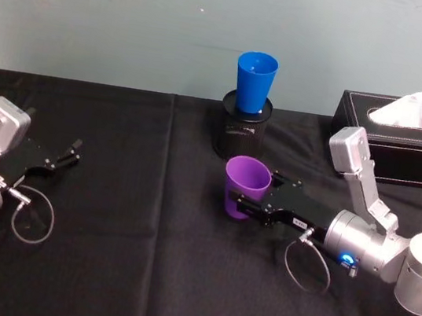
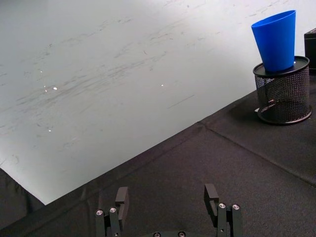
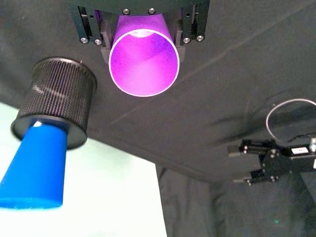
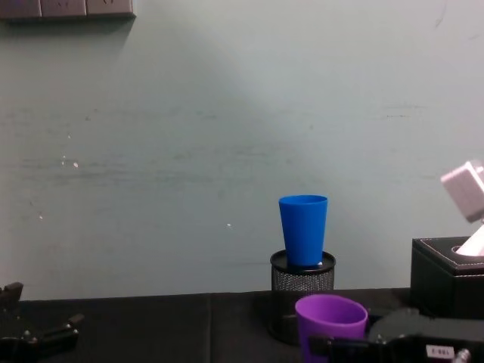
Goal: Pick up one cup with a gripper and tap it against the other cup.
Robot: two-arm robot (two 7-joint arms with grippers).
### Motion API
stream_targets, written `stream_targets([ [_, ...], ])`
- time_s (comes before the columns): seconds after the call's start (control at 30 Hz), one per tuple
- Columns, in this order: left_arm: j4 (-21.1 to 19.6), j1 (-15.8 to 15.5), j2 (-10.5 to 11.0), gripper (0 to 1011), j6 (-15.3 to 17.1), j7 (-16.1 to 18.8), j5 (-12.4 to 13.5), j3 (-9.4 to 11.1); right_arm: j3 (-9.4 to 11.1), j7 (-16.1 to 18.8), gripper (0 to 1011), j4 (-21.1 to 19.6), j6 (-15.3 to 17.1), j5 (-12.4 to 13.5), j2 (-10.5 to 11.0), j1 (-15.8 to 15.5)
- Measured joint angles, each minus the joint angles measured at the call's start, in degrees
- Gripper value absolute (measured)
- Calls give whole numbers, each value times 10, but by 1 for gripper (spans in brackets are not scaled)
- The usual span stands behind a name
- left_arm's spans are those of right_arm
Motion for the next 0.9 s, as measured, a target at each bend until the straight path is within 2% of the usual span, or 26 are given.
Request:
stream_targets([
  [0.2, 0, 0, 0, 1000, 0, 0, 0, 0, 8, -10, 726, -43, 7, 2, 14, -10],
  [0.47, 0, 0, 0, 1000, 0, 0, 0, 0, 20, -27, 726, -113, 50, 16, 40, -23],
  [0.63, 0, 0, 0, 1000, 0, 0, 0, 0, 20, -31, 726, -135, 65, 21, 50, -25],
  [0.9, 0, 0, 0, 1000, 0, 0, 0, 0, 19, -35, 726, -140, 71, 27, 53, -26],
])
